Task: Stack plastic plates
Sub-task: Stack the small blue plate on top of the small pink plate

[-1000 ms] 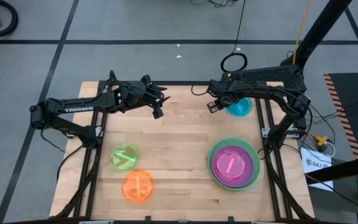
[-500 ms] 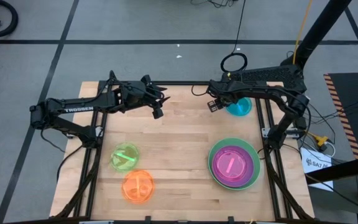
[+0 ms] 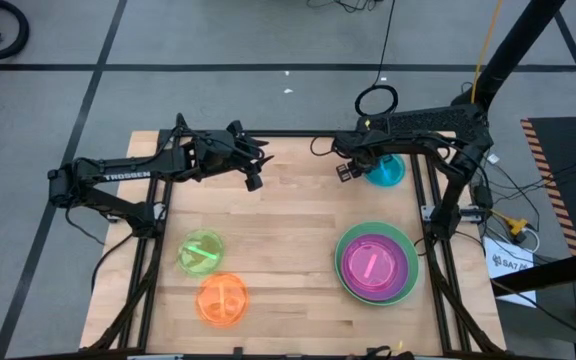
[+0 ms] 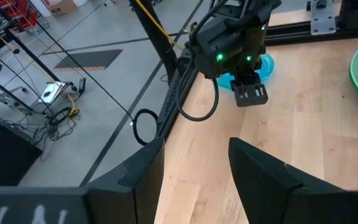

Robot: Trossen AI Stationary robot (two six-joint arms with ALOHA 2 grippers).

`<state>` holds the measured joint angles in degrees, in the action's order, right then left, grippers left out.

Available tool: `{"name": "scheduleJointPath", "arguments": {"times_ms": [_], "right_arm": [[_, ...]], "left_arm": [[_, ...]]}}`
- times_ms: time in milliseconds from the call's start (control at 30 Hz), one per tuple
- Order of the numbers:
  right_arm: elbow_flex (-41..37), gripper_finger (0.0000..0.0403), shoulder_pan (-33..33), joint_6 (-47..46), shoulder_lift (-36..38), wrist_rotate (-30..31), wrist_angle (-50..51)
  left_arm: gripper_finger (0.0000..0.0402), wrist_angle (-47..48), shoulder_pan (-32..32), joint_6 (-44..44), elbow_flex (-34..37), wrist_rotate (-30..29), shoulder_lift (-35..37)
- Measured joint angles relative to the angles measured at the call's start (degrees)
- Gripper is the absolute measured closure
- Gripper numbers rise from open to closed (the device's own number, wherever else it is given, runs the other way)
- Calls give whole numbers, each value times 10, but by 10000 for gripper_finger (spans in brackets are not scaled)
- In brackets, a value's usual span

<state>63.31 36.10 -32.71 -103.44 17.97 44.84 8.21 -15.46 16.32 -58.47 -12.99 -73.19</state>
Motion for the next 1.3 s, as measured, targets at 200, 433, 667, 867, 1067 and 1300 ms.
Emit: {"name": "scheduleJointPath", "arguments": {"times_ms": [200, 433, 667, 867, 1067, 1300], "right_arm": [[1, 284, 0, 3, -5, -1, -4], [0, 340, 0, 4, -6, -3, -17], [0, 394, -3, 4, -7, -2, -20], [0, 397, -10, 7, -6, -14, -16], [0, 400, -29, 8, 8, -17, -8], [0, 402, -60, 20, 42, -15, 3]], "left_arm": [[215, 0, 0, 0, 0, 0, 0], [215, 0, 0, 0, 0, 0, 0], [215, 1, 0, 0, 0, 0, 0], [215, 1, 0, 1, 0, 0, 0], [215, 1, 0, 3, 0, 0, 0], [215, 2, 0, 4, 0, 0, 0]]}}
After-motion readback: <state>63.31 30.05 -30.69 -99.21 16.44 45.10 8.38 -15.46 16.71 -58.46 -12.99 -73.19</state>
